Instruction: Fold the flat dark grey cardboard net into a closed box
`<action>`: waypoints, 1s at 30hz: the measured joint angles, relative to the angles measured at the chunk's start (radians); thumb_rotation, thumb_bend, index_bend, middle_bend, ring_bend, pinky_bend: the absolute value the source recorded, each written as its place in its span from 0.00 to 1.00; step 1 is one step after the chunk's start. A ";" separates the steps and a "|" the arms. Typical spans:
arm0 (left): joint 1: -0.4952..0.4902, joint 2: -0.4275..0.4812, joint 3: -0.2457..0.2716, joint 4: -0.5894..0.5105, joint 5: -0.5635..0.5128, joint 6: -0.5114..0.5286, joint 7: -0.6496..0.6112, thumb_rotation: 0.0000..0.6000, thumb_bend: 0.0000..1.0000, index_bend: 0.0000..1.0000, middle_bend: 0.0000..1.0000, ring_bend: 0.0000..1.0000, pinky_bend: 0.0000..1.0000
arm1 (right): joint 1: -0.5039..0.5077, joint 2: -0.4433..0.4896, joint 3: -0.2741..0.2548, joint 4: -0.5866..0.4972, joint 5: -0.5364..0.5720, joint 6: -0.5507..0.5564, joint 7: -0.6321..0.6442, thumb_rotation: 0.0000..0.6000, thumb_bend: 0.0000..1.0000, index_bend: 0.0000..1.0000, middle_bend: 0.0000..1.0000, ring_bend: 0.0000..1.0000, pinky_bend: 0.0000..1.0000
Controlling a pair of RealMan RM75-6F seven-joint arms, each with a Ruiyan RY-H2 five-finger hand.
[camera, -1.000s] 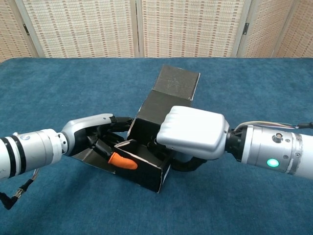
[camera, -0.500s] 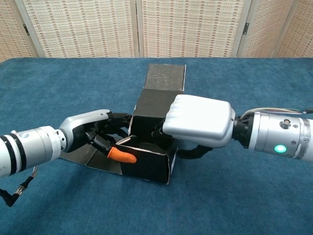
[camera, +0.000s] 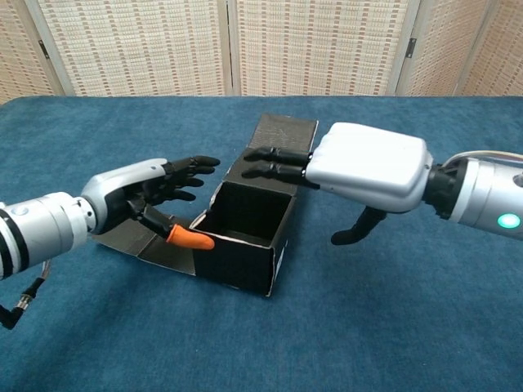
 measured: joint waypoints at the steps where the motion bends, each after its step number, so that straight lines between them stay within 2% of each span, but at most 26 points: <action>1: 0.007 0.013 0.000 -0.011 0.007 0.014 0.003 1.00 0.18 0.00 0.00 0.00 0.08 | -0.018 0.011 0.002 -0.025 0.022 0.006 0.016 1.00 0.00 0.00 0.00 0.69 1.00; 6: 0.041 0.074 0.010 -0.063 0.046 0.070 0.012 1.00 0.18 0.00 0.00 0.00 0.08 | -0.099 0.060 0.002 -0.156 0.131 0.017 0.106 1.00 0.00 0.00 0.04 0.69 1.00; 11: 0.077 0.116 0.020 -0.099 0.098 0.139 0.011 1.00 0.18 0.00 0.00 0.00 0.07 | -0.187 0.084 -0.003 -0.293 0.287 -0.001 0.248 1.00 0.00 0.00 0.08 0.69 1.00; 16: 0.098 0.147 0.023 -0.123 0.112 0.166 -0.012 1.00 0.18 0.00 0.00 0.00 0.07 | -0.247 0.069 0.014 -0.380 0.453 -0.067 0.391 1.00 0.00 0.00 0.05 0.69 1.00; 20: 0.104 0.165 0.025 -0.136 0.120 0.165 -0.041 1.00 0.18 0.00 0.00 0.00 0.07 | -0.259 0.027 0.058 -0.408 0.585 -0.145 0.408 1.00 0.00 0.00 0.00 0.69 1.00; 25: 0.110 0.184 0.028 -0.151 0.134 0.167 -0.072 1.00 0.18 0.00 0.00 0.00 0.07 | -0.232 -0.042 0.132 -0.429 0.736 -0.271 0.376 1.00 0.00 0.00 0.00 0.67 1.00; 30: 0.113 0.197 0.031 -0.156 0.140 0.162 -0.097 1.00 0.18 0.00 0.00 0.00 0.07 | -0.178 -0.095 0.200 -0.435 0.819 -0.336 0.308 1.00 0.00 0.00 0.00 0.66 1.00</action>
